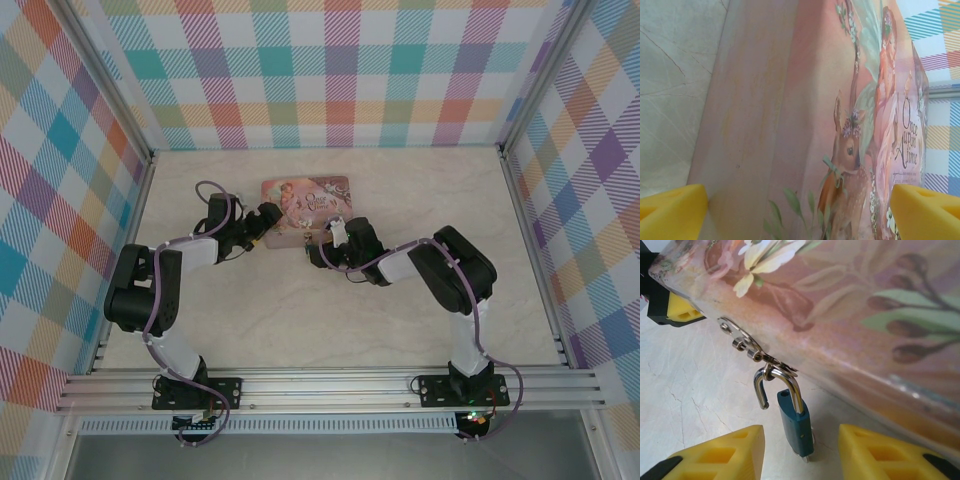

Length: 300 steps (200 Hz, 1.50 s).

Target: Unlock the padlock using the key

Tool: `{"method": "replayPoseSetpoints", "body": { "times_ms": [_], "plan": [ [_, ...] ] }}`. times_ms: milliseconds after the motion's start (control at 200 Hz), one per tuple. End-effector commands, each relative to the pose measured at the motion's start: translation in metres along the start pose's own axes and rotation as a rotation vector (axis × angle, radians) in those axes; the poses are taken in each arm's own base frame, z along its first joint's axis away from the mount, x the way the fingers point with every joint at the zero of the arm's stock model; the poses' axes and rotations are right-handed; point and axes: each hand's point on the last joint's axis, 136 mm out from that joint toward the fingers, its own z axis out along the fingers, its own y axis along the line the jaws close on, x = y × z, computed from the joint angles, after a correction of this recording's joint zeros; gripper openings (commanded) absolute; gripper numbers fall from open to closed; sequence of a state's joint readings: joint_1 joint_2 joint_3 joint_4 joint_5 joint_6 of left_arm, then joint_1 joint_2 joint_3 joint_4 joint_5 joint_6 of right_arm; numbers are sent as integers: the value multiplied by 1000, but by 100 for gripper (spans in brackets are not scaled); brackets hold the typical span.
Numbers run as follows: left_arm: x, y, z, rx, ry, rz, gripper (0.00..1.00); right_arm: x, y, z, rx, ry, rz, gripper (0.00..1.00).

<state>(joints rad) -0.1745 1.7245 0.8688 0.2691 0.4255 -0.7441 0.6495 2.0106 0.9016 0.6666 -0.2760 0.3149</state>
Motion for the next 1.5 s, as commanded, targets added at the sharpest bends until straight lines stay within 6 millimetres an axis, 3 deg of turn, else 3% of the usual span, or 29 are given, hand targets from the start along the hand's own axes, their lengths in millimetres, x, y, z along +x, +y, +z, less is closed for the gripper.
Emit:
{"method": "replayPoseSetpoints", "body": {
  "times_ms": [0, 470, 895, 1240, 1495],
  "plan": [
    [-3, -13, 0, 32, -17, 16, 93, 3, 8, 3, -49, -9, 5, 41],
    [2, -12, -9, 30, -21, 24, 93, -4, 9, -1, -60, -73, 50, 13],
    [23, -21, -28, 64, -18, 38, 93, -8, -11, -17, 107, -59, 174, 7],
    [37, -48, -55, 104, -43, 90, 93, 8, -34, -29, 292, 50, 364, 5],
    [38, -100, -80, 157, -89, 216, 94, 12, -37, -36, 319, 57, 394, 6]
  ]
}}
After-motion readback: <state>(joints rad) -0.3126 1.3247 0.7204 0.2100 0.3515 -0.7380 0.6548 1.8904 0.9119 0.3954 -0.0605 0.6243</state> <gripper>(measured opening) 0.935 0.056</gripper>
